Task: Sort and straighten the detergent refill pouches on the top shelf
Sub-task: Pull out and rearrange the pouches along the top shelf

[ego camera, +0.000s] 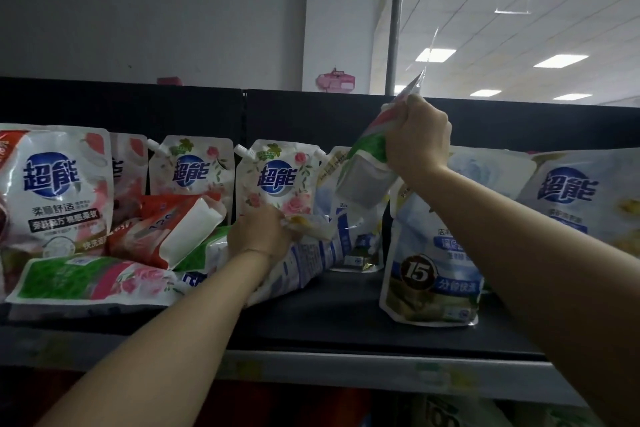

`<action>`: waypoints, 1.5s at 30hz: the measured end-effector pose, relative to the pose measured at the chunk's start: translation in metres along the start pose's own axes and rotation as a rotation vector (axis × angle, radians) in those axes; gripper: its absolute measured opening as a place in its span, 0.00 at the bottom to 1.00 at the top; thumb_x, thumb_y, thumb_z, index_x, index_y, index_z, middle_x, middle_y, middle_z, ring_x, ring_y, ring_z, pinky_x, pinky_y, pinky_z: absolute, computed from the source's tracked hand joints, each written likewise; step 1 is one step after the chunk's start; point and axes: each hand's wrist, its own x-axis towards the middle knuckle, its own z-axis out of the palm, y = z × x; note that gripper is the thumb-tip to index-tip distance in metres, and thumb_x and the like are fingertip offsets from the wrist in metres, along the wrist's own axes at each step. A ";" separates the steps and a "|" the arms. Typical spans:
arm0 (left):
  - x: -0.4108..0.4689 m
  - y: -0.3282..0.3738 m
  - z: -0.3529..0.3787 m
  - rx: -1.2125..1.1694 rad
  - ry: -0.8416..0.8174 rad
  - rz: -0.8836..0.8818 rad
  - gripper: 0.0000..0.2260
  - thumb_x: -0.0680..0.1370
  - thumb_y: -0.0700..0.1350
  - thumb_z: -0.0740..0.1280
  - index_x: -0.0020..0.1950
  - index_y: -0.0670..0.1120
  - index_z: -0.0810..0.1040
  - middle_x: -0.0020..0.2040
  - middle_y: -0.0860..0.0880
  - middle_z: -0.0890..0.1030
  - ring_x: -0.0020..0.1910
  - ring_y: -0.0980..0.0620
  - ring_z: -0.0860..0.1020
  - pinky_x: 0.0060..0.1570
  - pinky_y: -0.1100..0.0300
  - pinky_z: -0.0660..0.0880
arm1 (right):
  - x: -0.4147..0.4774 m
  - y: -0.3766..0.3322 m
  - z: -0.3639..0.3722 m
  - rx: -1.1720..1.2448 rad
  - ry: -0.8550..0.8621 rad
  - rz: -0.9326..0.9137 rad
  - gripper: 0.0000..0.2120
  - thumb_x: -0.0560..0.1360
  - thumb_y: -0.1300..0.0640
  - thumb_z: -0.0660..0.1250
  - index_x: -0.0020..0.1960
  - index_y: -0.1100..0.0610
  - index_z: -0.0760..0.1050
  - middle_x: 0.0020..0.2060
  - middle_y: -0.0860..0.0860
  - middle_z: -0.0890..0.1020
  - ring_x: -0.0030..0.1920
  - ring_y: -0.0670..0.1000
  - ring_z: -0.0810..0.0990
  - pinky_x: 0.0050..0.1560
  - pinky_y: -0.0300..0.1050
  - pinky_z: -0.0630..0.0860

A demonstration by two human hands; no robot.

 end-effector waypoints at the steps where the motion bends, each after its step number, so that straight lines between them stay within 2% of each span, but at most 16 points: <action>1: 0.002 -0.001 -0.001 -0.029 0.010 -0.023 0.12 0.72 0.57 0.71 0.43 0.48 0.81 0.43 0.47 0.81 0.39 0.46 0.77 0.38 0.59 0.69 | 0.002 0.000 -0.001 0.001 0.008 0.004 0.06 0.79 0.61 0.61 0.51 0.61 0.76 0.42 0.55 0.81 0.43 0.55 0.81 0.44 0.51 0.80; 6: 0.010 -0.008 -0.009 -0.270 0.080 -0.167 0.13 0.72 0.56 0.72 0.39 0.47 0.80 0.40 0.46 0.80 0.37 0.46 0.76 0.37 0.59 0.68 | 0.014 -0.003 -0.011 0.047 0.052 0.027 0.07 0.79 0.61 0.59 0.50 0.61 0.76 0.41 0.53 0.79 0.42 0.53 0.79 0.44 0.47 0.77; 9: 0.013 -0.013 -0.008 -0.405 0.141 -0.232 0.14 0.71 0.56 0.74 0.41 0.46 0.79 0.42 0.45 0.79 0.41 0.44 0.76 0.41 0.56 0.69 | 0.016 -0.006 -0.017 0.099 0.074 0.001 0.09 0.80 0.60 0.59 0.52 0.62 0.77 0.41 0.50 0.77 0.41 0.47 0.75 0.41 0.38 0.71; 13: 0.010 -0.016 -0.005 -0.509 0.192 -0.274 0.15 0.70 0.55 0.75 0.35 0.46 0.75 0.41 0.43 0.79 0.41 0.43 0.76 0.41 0.56 0.70 | 0.013 -0.005 -0.014 0.128 0.081 -0.042 0.10 0.81 0.59 0.57 0.49 0.61 0.75 0.39 0.50 0.76 0.38 0.49 0.75 0.34 0.35 0.69; 17: 0.006 -0.018 -0.001 -0.645 0.303 -0.341 0.17 0.71 0.52 0.74 0.53 0.41 0.82 0.48 0.42 0.81 0.42 0.45 0.74 0.43 0.56 0.69 | 0.013 -0.003 -0.009 0.123 0.092 -0.078 0.13 0.83 0.57 0.55 0.48 0.62 0.75 0.37 0.51 0.76 0.37 0.50 0.75 0.37 0.41 0.74; 20: 0.003 -0.018 0.002 -0.769 0.374 -0.395 0.19 0.72 0.52 0.74 0.56 0.41 0.81 0.50 0.43 0.82 0.44 0.45 0.76 0.47 0.56 0.72 | 0.013 -0.003 -0.009 0.124 0.089 -0.123 0.12 0.82 0.57 0.56 0.49 0.62 0.75 0.37 0.51 0.76 0.37 0.51 0.76 0.39 0.44 0.76; 22: 0.001 -0.019 0.005 -0.807 0.383 -0.403 0.17 0.72 0.53 0.74 0.53 0.43 0.82 0.48 0.44 0.82 0.45 0.44 0.77 0.48 0.55 0.73 | 0.010 -0.004 -0.009 0.132 0.087 -0.144 0.12 0.82 0.58 0.56 0.48 0.63 0.75 0.37 0.52 0.77 0.36 0.52 0.77 0.38 0.46 0.76; 25: -0.002 -0.019 0.012 -0.869 0.329 -0.377 0.08 0.71 0.54 0.74 0.39 0.52 0.79 0.43 0.48 0.82 0.43 0.46 0.79 0.51 0.53 0.76 | 0.003 -0.004 -0.004 0.142 0.076 -0.186 0.10 0.81 0.60 0.57 0.46 0.64 0.74 0.37 0.53 0.76 0.36 0.53 0.75 0.37 0.48 0.73; 28: -0.007 -0.020 0.016 -0.976 0.266 -0.356 0.07 0.71 0.51 0.75 0.37 0.55 0.78 0.43 0.51 0.82 0.46 0.46 0.80 0.55 0.48 0.77 | -0.015 0.002 0.011 0.115 0.026 -0.287 0.08 0.80 0.63 0.58 0.47 0.65 0.74 0.41 0.56 0.80 0.37 0.56 0.78 0.37 0.51 0.77; 30: -0.012 -0.019 0.018 -1.042 0.287 -0.345 0.05 0.72 0.48 0.75 0.44 0.51 0.81 0.44 0.51 0.82 0.47 0.47 0.80 0.56 0.51 0.76 | -0.036 0.010 0.026 0.041 -0.050 -0.357 0.06 0.79 0.65 0.59 0.49 0.65 0.74 0.43 0.59 0.81 0.36 0.58 0.79 0.35 0.54 0.78; 32: -0.018 -0.012 0.022 -1.112 0.324 -0.392 0.09 0.72 0.49 0.74 0.50 0.47 0.81 0.42 0.51 0.80 0.44 0.49 0.77 0.51 0.57 0.73 | -0.065 0.024 0.039 -0.044 -0.215 -0.364 0.05 0.78 0.65 0.60 0.50 0.63 0.74 0.43 0.57 0.81 0.34 0.55 0.78 0.33 0.51 0.77; 35: -0.024 -0.005 0.034 -1.204 0.331 -0.479 0.08 0.73 0.49 0.73 0.42 0.46 0.78 0.37 0.50 0.78 0.40 0.49 0.76 0.45 0.59 0.70 | -0.118 0.044 0.052 -0.181 -0.434 -0.429 0.04 0.74 0.66 0.64 0.49 0.63 0.74 0.41 0.56 0.81 0.30 0.54 0.78 0.26 0.42 0.70; 37: -0.025 -0.004 0.040 -1.189 0.297 -0.426 0.08 0.76 0.48 0.70 0.42 0.45 0.76 0.38 0.48 0.77 0.39 0.48 0.75 0.38 0.60 0.69 | -0.136 0.050 0.055 -0.197 -0.427 -0.489 0.02 0.74 0.61 0.61 0.44 0.59 0.72 0.36 0.54 0.80 0.26 0.54 0.77 0.20 0.37 0.59; 40: -0.029 -0.009 0.048 -1.026 0.193 -0.336 0.08 0.77 0.49 0.68 0.45 0.47 0.72 0.42 0.47 0.76 0.40 0.51 0.75 0.35 0.61 0.68 | -0.140 0.043 0.050 -0.177 -0.541 -0.404 0.11 0.81 0.48 0.54 0.54 0.55 0.67 0.48 0.52 0.76 0.38 0.55 0.79 0.28 0.44 0.72; 42: -0.031 -0.020 0.060 -0.873 0.128 -0.325 0.17 0.69 0.55 0.72 0.49 0.49 0.72 0.48 0.46 0.77 0.46 0.49 0.76 0.43 0.56 0.75 | -0.149 0.044 0.046 -0.223 -0.602 -0.386 0.18 0.78 0.42 0.57 0.61 0.52 0.61 0.56 0.53 0.72 0.47 0.57 0.79 0.37 0.47 0.74; 45: -0.034 -0.044 0.078 -0.659 -0.021 -0.237 0.43 0.52 0.63 0.74 0.64 0.49 0.70 0.58 0.48 0.75 0.57 0.48 0.75 0.57 0.50 0.77 | -0.167 0.045 0.035 -0.262 -0.697 -0.279 0.28 0.74 0.40 0.62 0.66 0.52 0.54 0.61 0.55 0.70 0.54 0.59 0.77 0.44 0.50 0.76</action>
